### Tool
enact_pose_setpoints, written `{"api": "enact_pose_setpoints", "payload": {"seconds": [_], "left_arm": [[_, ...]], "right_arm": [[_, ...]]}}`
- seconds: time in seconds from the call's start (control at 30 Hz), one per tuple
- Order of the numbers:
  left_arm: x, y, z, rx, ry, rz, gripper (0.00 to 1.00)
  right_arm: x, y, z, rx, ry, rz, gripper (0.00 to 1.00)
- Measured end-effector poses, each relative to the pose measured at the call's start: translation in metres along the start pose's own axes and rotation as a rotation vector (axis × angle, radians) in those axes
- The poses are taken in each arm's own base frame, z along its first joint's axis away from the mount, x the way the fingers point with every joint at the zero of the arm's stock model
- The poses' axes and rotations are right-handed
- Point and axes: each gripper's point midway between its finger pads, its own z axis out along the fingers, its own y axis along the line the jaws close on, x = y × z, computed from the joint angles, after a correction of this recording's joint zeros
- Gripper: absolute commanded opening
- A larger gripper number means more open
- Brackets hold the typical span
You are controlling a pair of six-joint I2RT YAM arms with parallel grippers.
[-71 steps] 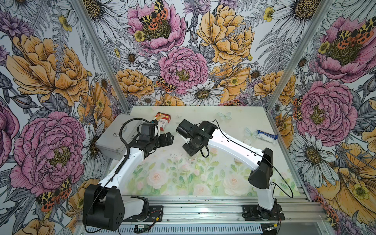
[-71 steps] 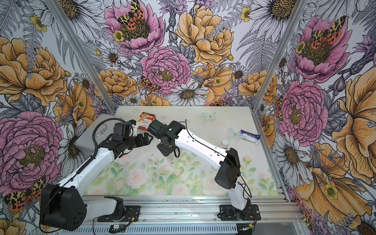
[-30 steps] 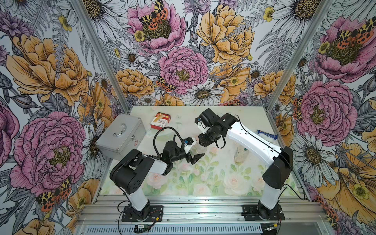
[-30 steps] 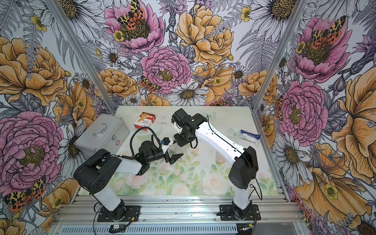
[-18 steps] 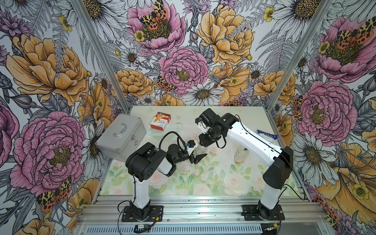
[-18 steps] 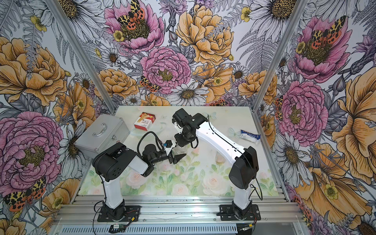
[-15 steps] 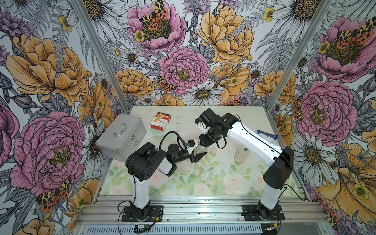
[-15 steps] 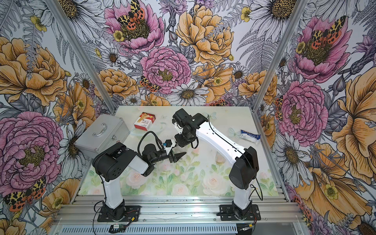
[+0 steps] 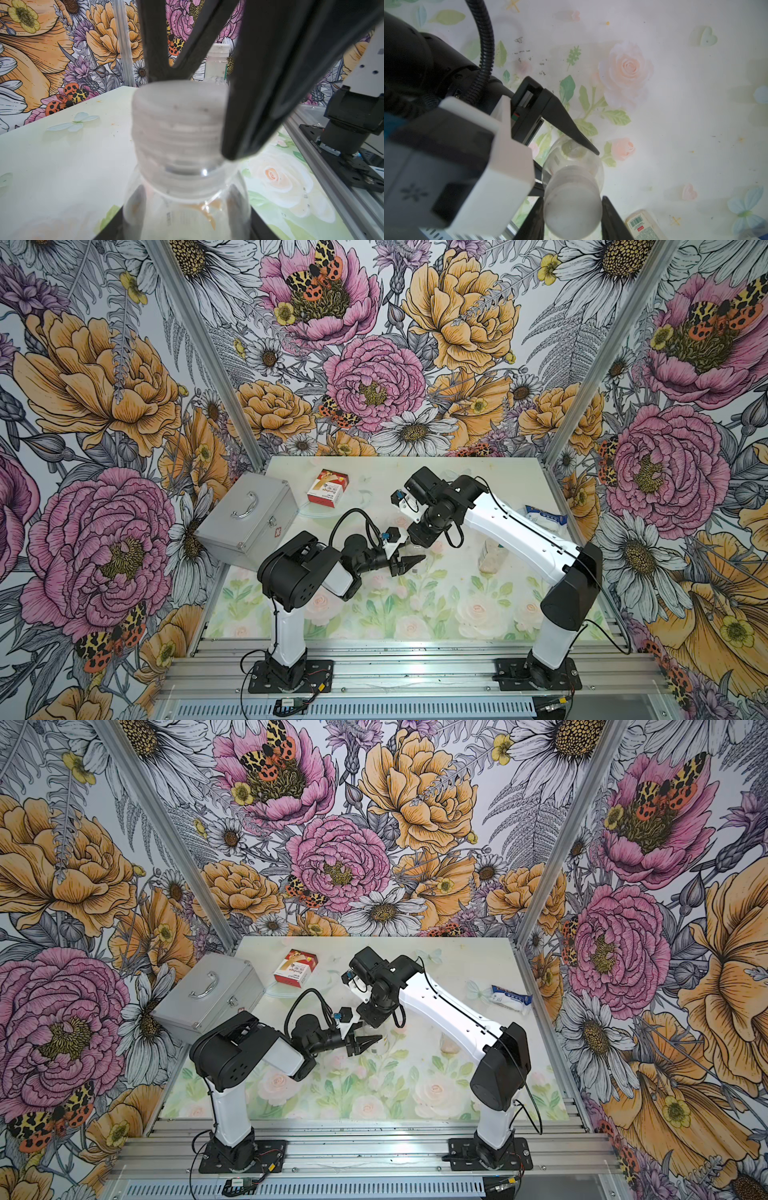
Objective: Screw on the bottle caps
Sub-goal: Screw the bottle cap onto the plastic bottle.
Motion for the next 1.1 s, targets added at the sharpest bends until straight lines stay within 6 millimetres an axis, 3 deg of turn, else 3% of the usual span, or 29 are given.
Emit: {"api": "enact_pose_setpoints", "payload": {"seconds": [0.6, 1.1], "left_arm": [[0.0, -0.028, 0.004, 0.128, 0.015, 0.017, 0.51], [-0.02, -0.052, 0.01, 0.228, 0.111, 0.084, 0.5]], "right_arm": [[0.023, 0.012, -0.011, -0.054, 0.027, -0.292, 0.26], [0.04, 0.017, -0.039, -0.06, 0.003, -0.548, 0.2]]}}
